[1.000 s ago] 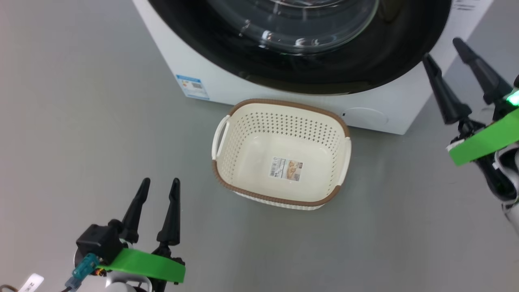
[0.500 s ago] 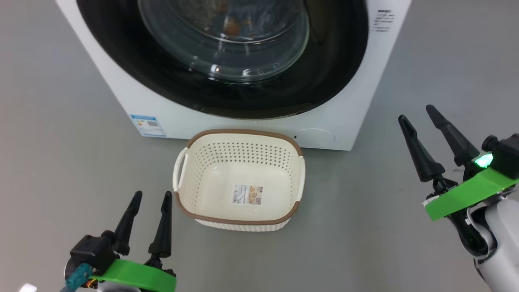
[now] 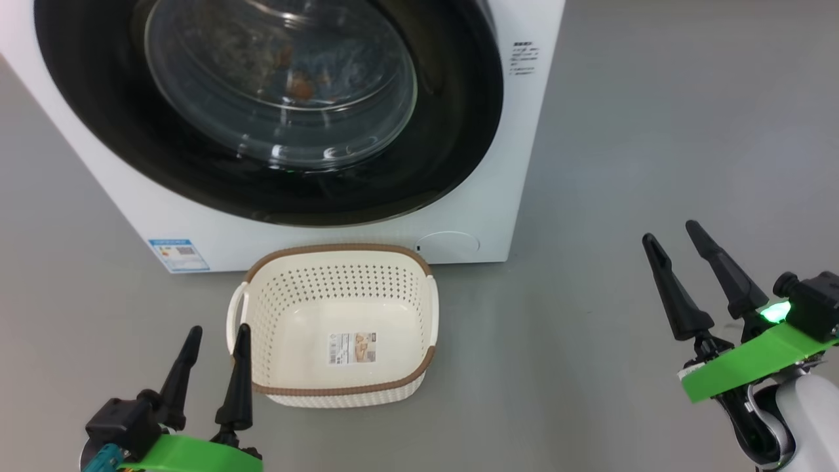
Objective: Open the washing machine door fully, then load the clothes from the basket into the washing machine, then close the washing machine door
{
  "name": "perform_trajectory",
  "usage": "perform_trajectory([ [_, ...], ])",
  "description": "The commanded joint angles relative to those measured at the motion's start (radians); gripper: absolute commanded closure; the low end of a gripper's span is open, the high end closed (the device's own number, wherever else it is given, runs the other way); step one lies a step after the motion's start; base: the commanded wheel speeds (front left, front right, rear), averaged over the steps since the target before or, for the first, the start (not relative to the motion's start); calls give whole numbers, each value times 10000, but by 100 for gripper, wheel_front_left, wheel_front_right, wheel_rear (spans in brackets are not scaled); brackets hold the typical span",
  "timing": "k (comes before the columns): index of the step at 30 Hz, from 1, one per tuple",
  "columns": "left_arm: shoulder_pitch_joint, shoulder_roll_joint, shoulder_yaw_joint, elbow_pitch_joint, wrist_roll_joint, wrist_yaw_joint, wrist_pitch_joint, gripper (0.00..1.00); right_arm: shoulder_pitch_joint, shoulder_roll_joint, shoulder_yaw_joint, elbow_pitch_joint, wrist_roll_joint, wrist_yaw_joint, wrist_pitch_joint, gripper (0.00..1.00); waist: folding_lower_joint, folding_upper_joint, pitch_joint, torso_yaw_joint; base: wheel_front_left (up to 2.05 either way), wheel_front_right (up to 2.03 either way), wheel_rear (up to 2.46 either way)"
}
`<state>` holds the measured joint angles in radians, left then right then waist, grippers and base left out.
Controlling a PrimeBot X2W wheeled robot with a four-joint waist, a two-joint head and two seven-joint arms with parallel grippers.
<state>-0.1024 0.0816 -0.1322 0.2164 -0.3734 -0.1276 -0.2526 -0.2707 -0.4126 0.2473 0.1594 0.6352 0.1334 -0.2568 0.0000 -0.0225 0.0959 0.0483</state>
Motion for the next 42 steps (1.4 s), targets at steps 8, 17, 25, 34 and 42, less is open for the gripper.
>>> perform_trajectory([
  [8, 88, 254, 276, -355, -119, -30, -92, 0, 837, 150, -433, -373, -242, -27, -49, 0, 0, 0, -406, -460, 0, 0, 0],
  [17, 197, 248, 266, -385, -125, -30, -92, 0, 1420, 431, -957, -356, -318, -27, -49, 0, 0, 0, -623, -507, 0, 0, 0],
  [25, 229, 238, 199, -336, -135, -30, -92, 0, 1601, 543, -1107, -320, -481, -27, -49, 0, 0, 0, -689, -495, 0, 0, 0],
  [34, 223, 206, 348, -407, 205, -30, -92, 0, 1606, 540, -1102, -195, -588, -27, -49, 0, 0, 0, -684, -431, 0, 0, 0],
  [42, 249, 154, 401, -484, 267, -30, -92, 0, 1607, 569, -1002, -137, -621, -27, -49, 0, 0, 0, -709, -411, 0, 0, 0],
])
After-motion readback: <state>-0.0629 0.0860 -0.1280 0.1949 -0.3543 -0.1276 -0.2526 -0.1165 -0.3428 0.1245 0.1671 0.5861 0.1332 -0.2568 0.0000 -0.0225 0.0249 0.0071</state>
